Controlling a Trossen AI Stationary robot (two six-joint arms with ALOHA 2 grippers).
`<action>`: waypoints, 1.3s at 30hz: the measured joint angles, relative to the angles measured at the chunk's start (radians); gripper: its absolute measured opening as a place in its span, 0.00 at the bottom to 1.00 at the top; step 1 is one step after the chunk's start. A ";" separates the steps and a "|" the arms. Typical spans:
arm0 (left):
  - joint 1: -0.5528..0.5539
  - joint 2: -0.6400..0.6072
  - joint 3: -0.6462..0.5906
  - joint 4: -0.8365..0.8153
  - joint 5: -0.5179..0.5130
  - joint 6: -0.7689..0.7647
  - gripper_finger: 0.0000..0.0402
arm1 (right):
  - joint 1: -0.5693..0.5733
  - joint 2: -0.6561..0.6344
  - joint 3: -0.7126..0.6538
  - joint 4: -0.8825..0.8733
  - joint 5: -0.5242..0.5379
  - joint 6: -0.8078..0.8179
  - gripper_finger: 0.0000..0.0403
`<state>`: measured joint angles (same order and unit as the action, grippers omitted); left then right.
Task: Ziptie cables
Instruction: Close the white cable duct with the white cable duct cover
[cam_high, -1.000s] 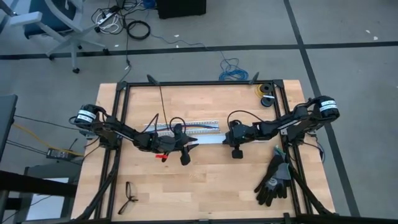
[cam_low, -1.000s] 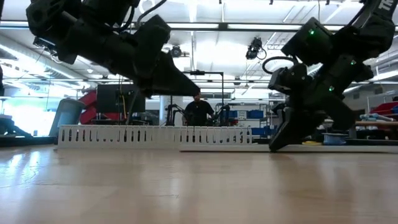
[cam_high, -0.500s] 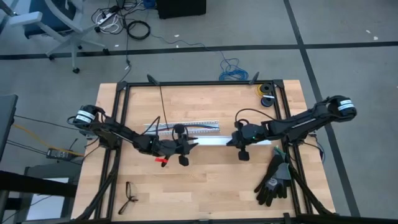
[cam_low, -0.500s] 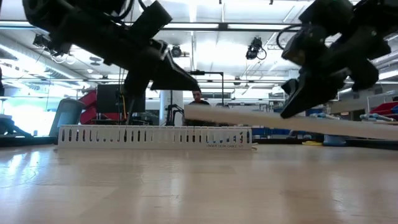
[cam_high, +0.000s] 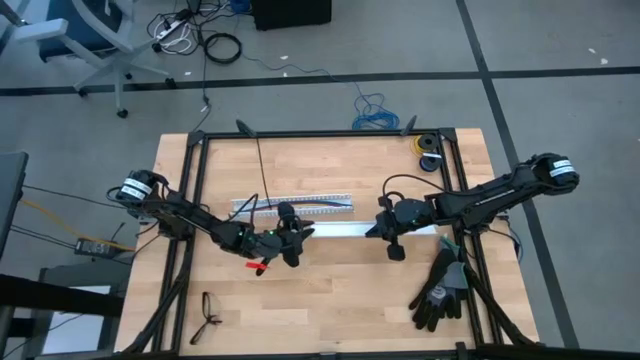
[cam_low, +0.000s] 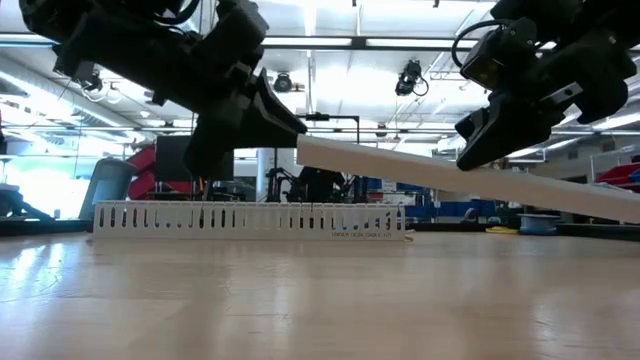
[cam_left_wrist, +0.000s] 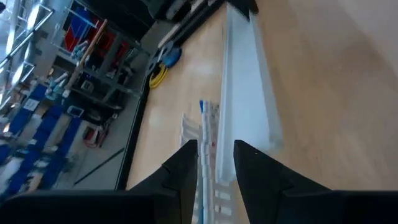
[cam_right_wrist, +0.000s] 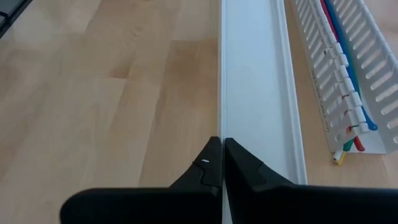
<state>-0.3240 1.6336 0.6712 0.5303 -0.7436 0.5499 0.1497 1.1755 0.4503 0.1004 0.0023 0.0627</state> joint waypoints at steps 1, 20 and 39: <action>-0.004 0.000 0.000 -0.021 -0.025 0.000 0.28 | 0.000 0.000 0.000 0.000 -0.003 0.000 0.00; -0.041 0.000 0.000 -0.043 -0.021 -0.001 0.28 | 0.000 0.000 0.000 0.041 -0.031 0.017 0.00; 0.022 0.002 0.000 0.098 0.173 -0.031 0.13 | -0.001 -0.001 0.001 0.047 -0.054 0.023 0.00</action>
<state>-0.3017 1.6356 0.6712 0.6278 -0.5702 0.5190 0.1486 1.1749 0.4511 0.1476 -0.0522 0.0859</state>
